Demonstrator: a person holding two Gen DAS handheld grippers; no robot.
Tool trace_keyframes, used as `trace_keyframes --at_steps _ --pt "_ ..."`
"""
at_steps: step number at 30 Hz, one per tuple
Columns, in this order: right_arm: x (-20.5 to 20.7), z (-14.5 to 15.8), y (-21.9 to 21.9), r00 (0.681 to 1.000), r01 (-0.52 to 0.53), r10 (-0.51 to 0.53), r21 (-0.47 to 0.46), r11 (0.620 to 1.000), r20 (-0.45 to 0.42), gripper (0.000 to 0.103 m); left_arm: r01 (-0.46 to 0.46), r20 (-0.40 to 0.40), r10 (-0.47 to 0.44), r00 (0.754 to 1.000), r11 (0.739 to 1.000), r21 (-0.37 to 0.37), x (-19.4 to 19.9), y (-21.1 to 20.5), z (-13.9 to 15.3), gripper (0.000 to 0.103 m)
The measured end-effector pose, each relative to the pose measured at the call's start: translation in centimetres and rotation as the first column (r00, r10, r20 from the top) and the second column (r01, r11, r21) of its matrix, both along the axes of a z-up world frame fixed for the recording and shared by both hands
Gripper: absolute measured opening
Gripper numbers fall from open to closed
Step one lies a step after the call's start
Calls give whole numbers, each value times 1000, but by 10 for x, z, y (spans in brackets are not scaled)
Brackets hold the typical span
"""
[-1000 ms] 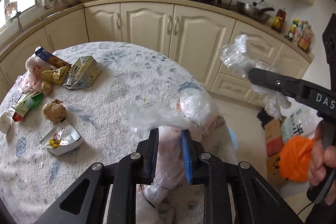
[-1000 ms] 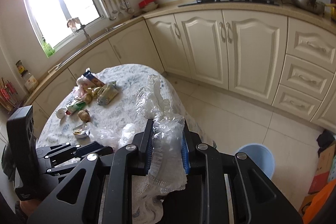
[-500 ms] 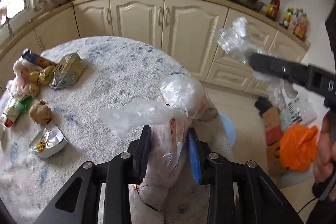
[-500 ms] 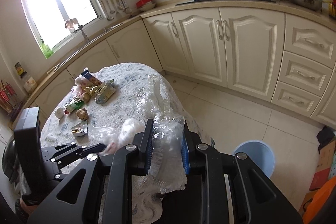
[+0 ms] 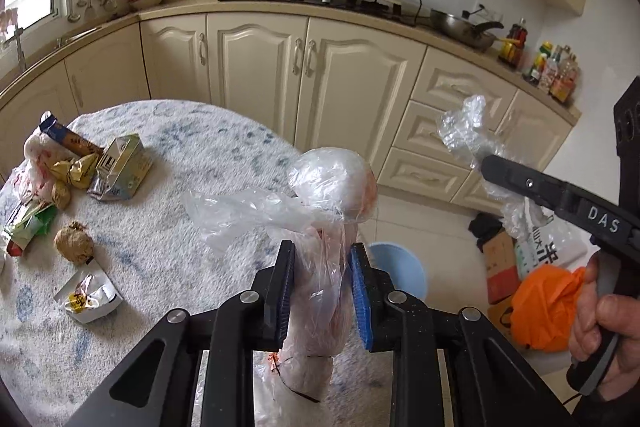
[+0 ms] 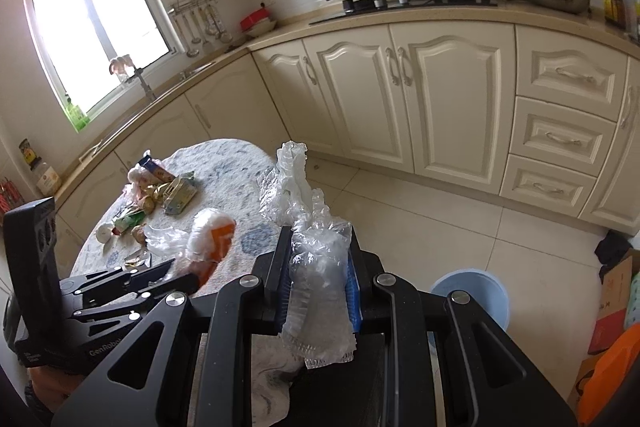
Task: Collect trash
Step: 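Open both tools over the blue bin to drop the bags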
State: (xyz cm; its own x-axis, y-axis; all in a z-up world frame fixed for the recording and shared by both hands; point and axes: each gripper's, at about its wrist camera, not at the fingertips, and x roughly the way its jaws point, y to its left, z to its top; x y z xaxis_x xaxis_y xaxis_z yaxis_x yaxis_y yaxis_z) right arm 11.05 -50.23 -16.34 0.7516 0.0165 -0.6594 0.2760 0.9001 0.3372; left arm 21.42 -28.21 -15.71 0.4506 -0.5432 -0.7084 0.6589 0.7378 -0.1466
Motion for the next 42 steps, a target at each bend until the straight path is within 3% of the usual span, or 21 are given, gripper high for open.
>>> trace_keyframes --at_steps 7,15,20,27,37,39,41,42 --pt "-12 1 -21 999 42 -42 -10 999 3 23 42 33 -40 999 999 -34 -4 -10 20 22" --pt "-30 -6 -57 992 124 -125 -21 992 -17 23 141 13 -140 990 987 -79 -5 -65 23 22" --pt "-42 -26 -92 979 196 -196 -13 981 -60 23 185 -57 -188 981 981 -56 9 -118 -1 22" --pt "-47 -83 -150 948 289 -277 57 956 -159 23 235 -224 -226 948 972 13 40 -198 -57 22" --pt "-40 -171 -209 913 369 -313 200 908 -263 26 240 -351 -177 920 959 147 95 -305 -120 26" --pt "-37 -183 -218 903 385 -319 215 898 -287 28 228 -354 -152 923 956 184 102 -317 -126 32" --pt "-37 -192 -223 894 398 -323 221 890 -309 37 215 -341 -138 930 956 198 103 -323 -126 59" --pt "-39 -195 -224 892 405 -328 225 886 -312 46 200 -316 -129 940 959 203 104 -324 -124 65"
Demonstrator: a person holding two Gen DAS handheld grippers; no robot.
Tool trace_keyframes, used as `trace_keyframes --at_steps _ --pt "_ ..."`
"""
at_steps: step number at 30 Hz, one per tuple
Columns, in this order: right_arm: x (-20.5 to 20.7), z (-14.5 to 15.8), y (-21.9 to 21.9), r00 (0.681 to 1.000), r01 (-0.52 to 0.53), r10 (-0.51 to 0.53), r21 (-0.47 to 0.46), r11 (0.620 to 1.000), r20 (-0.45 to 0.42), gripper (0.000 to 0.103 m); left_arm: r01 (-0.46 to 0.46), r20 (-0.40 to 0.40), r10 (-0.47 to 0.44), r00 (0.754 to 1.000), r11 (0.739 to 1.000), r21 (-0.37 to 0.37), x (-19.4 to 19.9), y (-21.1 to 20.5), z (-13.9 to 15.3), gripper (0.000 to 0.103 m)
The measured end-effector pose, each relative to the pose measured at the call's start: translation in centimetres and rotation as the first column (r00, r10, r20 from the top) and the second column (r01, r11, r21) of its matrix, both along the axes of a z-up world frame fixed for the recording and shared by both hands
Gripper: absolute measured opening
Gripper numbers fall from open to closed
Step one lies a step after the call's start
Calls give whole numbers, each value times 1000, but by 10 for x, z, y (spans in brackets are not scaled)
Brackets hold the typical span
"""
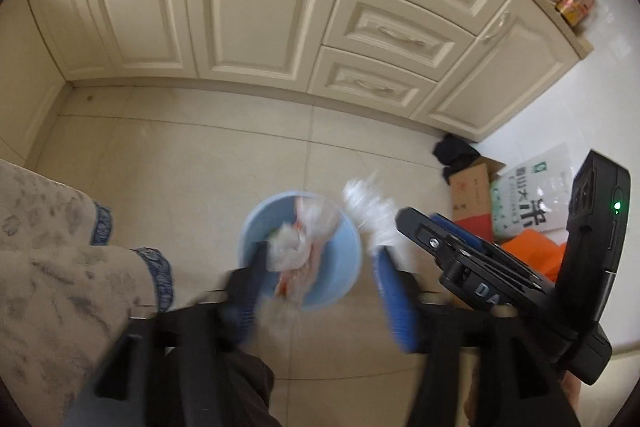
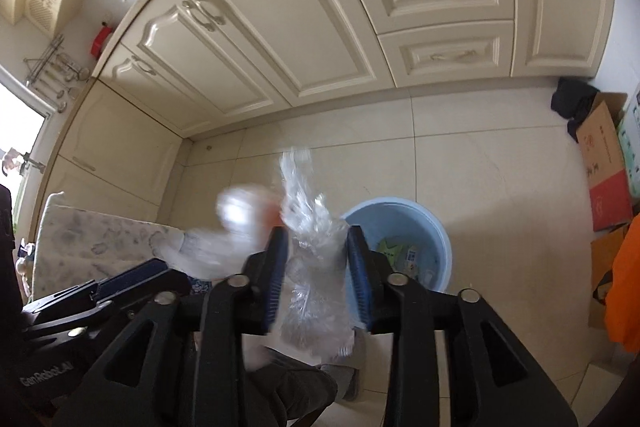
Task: Collect trash
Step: 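Open both tools over the blue bin to drop the bags, then move both open tools back over the trash on the table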
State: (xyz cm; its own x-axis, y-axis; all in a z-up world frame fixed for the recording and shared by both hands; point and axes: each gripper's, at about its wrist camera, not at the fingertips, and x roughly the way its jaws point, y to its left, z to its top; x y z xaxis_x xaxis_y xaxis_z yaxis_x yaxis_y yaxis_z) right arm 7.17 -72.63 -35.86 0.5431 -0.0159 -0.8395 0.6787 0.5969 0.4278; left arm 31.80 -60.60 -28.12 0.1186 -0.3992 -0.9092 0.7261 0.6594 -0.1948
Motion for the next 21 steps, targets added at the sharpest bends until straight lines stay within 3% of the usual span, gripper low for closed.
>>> trace_keyframes --at_steps 3,4,9,15,21 --pt "-8 -5 -3 1000 22 -22 23 999 2 72 -12 64 12 998 1000 2 -12 0 10 84" --pt "-11 -6 -3 999 32 -32 24 999 0 74 -18 83 18 996 1000 1 -15 5 15 89" --pt "-24 1 0 996 92 -92 21 996 3 103 -29 165 37 986 998 -49 -32 26 46 97" --pt "-32 37 21 992 113 -112 -13 994 50 103 -45 249 83 965 987 -153 -53 100 94 100" --pt "-19 99 63 988 67 -55 -81 994 142 103 -102 330 195 924 955 -279 -87 191 146 102"
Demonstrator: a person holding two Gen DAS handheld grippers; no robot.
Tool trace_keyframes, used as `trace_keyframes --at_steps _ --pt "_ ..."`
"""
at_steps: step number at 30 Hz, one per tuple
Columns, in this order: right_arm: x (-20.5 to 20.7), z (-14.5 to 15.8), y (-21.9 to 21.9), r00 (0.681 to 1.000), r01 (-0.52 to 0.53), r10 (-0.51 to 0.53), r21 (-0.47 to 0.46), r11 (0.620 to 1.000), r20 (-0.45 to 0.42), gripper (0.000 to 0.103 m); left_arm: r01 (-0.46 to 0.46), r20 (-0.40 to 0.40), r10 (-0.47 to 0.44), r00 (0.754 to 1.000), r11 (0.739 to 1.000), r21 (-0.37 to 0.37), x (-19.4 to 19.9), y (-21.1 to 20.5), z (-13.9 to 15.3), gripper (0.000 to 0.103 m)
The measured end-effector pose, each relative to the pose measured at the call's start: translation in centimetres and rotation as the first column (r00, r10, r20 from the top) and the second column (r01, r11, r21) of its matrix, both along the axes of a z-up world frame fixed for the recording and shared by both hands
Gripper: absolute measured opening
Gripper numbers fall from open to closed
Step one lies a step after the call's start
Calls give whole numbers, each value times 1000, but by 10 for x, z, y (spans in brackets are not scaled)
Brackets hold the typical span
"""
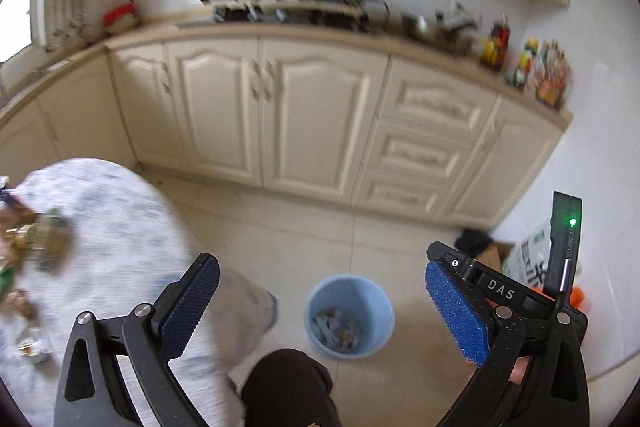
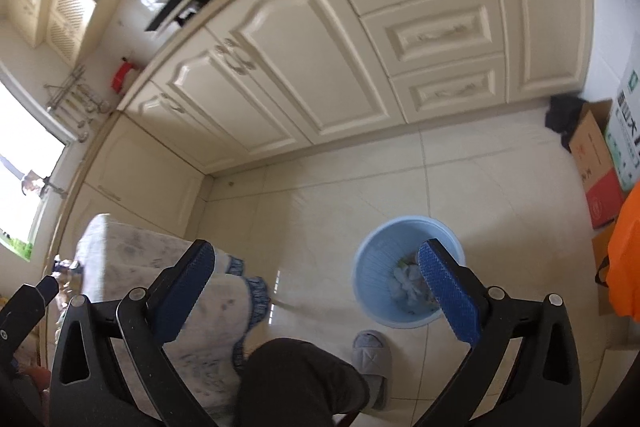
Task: Collect trash
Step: 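Move both open tools back over the trash on the table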
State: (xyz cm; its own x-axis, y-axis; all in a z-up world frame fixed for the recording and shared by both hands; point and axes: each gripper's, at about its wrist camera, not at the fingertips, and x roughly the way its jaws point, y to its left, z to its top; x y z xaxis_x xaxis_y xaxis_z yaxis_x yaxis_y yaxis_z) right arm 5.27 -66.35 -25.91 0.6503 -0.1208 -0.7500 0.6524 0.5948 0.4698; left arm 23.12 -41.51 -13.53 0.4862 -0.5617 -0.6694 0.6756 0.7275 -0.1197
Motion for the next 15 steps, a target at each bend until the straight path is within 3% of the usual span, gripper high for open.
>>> trace_keyframes --at_steps 8,15 --pt "41 82 92 980 -157 170 -123 980 105 103 -148 82 158 984 982 -115 -51 132 35 102" --pt "78 131 187 926 -309 345 -218 926 153 103 -293 137 318 938 939 -178 -88 240 53 102"
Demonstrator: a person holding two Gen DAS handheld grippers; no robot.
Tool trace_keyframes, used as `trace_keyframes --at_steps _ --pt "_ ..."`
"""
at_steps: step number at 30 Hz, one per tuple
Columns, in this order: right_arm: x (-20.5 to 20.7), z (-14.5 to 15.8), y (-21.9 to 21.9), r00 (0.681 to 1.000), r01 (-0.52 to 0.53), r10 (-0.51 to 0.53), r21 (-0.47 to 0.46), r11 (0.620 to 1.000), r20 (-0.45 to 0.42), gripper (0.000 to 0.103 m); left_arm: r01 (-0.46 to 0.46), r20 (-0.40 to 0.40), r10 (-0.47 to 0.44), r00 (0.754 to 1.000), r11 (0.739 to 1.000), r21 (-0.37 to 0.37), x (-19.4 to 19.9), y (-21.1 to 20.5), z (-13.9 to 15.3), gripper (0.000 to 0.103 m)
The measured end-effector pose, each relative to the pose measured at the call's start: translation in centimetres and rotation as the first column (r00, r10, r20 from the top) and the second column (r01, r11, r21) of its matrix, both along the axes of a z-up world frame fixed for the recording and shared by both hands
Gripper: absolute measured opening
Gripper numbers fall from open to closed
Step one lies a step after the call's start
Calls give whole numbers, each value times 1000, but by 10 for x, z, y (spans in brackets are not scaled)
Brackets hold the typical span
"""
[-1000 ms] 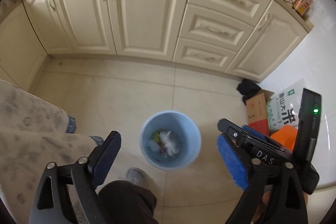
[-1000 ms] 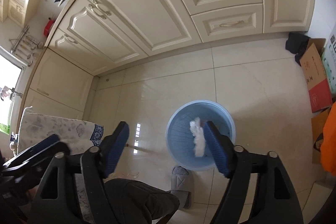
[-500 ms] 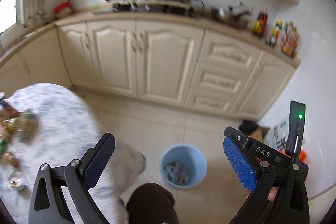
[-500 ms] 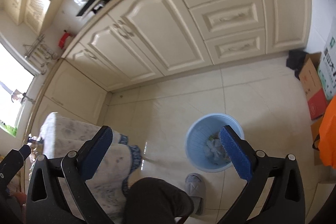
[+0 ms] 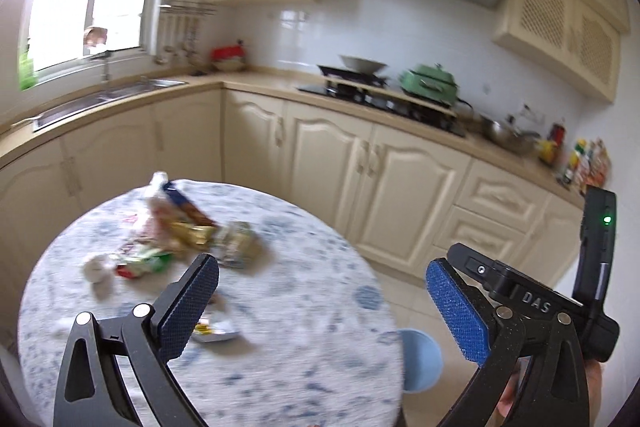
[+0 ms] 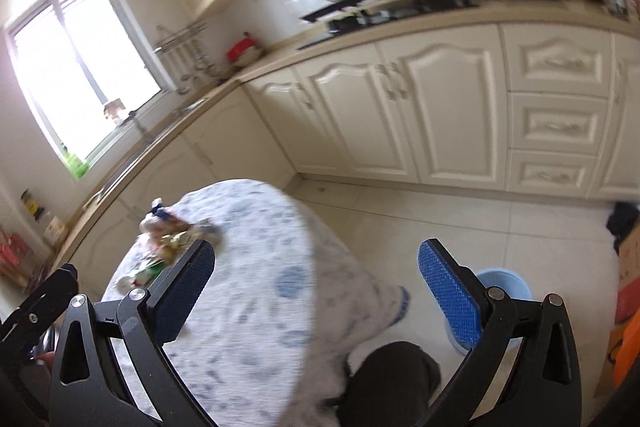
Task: Collect trash
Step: 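Move both open tools back over the trash on the table, then grasp the brown lump with the left tool while the right tool grasps the foil packet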
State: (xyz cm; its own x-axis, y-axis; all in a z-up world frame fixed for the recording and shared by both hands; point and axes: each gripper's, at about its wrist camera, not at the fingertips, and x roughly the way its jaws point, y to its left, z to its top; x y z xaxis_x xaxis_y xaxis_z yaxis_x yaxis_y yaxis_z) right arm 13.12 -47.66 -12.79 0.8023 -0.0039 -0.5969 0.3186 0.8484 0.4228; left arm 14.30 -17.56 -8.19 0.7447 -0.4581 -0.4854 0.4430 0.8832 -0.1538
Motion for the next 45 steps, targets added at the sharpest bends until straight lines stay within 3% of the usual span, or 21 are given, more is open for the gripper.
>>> trace_keyframes --at_steps 5,10,14,20,25,32,37,41,45 --pt "23 26 67 991 -125 128 -79 989 34 103 -130 37 131 991 991 -9 -22 66 4 102" --pt "44 30 136 962 -268 274 -174 948 10 103 -243 7 243 970 970 -9 -24 117 -5 102" --pt "64 9 184 924 -381 376 -221 898 -69 103 -303 -43 303 952 953 1 -21 143 -19 102" --pt "96 -38 223 879 -471 434 -216 855 -198 101 -344 -104 343 933 939 8 -5 165 -34 102" --pt "118 -72 240 834 -535 471 -214 817 -286 87 -352 -146 349 925 936 6 9 172 -52 102" --pt "130 -100 255 792 -592 502 -242 769 -347 48 -358 -179 354 918 934 12 27 170 -69 102" --pt "131 -103 254 774 -620 529 -246 745 -347 41 -350 -190 346 919 937 12 39 163 -79 102" --pt "127 -97 245 772 -624 549 -218 750 -320 23 -341 -187 339 922 940 25 45 155 -83 102" --pt "123 -93 240 771 -625 559 -190 758 -305 21 -328 -188 328 926 944 34 50 146 -86 102"
